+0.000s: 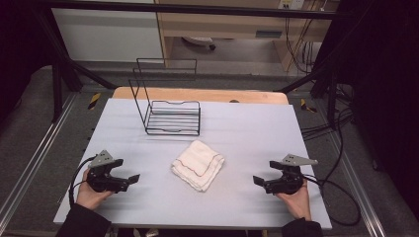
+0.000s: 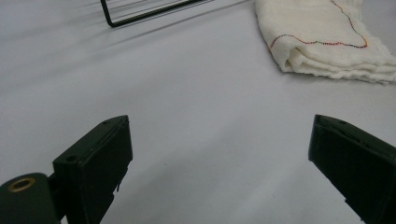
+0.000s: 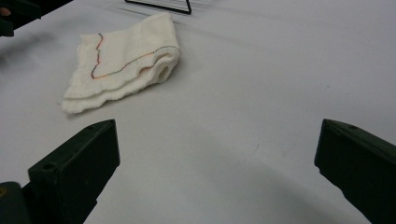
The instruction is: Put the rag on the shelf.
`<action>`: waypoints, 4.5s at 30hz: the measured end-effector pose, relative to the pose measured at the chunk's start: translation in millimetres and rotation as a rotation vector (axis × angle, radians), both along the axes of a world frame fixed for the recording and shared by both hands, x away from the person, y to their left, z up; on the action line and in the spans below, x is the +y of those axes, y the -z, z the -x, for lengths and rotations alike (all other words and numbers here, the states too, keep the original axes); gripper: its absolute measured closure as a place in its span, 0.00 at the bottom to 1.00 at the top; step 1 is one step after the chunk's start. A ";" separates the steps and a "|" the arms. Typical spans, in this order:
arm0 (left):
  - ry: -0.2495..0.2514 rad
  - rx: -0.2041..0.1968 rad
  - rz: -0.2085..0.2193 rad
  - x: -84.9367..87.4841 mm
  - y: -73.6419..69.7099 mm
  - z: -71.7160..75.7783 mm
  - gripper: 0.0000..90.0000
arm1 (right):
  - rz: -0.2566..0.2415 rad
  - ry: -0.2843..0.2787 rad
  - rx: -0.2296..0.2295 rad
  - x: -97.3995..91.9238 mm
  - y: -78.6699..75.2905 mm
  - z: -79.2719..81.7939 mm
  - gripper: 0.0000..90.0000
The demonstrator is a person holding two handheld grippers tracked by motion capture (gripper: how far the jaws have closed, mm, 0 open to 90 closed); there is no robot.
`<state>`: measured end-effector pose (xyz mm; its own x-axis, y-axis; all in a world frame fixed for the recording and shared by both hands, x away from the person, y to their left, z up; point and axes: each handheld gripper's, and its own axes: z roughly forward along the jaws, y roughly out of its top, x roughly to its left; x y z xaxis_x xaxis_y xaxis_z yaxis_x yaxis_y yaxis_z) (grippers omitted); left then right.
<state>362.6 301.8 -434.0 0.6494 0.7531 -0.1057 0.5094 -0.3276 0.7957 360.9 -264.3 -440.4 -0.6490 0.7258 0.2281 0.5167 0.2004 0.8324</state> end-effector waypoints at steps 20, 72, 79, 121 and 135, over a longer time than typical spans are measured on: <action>0.000 0.012 0.004 -18.3 -9.2 2.6 0.11 | 0.015 0.012 0.012 2.0 0.8 0.6 0.01; 0.027 0.165 -0.075 -134.5 5.7 -40.8 0.78 | 0.047 0.012 0.020 4.4 3.1 -0.9 0.01; 0.006 0.171 -0.100 -135.0 4.1 -40.5 0.93 | 0.053 0.011 0.028 5.9 3.1 -1.0 0.01; 0.009 0.147 -0.102 -73.4 -1.4 19.1 0.85 | 0.063 0.001 0.028 14.1 3.0 -1.3 0.01; -0.030 0.084 -0.061 -71.7 -25.0 -15.3 0.34 | 0.059 0.006 0.024 13.9 2.8 -1.6 0.01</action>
<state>377.9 230.1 -409.0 0.6170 0.7789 -0.1122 0.5839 -0.3575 0.7289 362.5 -250.4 -443.2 -0.6390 0.7426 0.2006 0.5382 0.2453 0.8063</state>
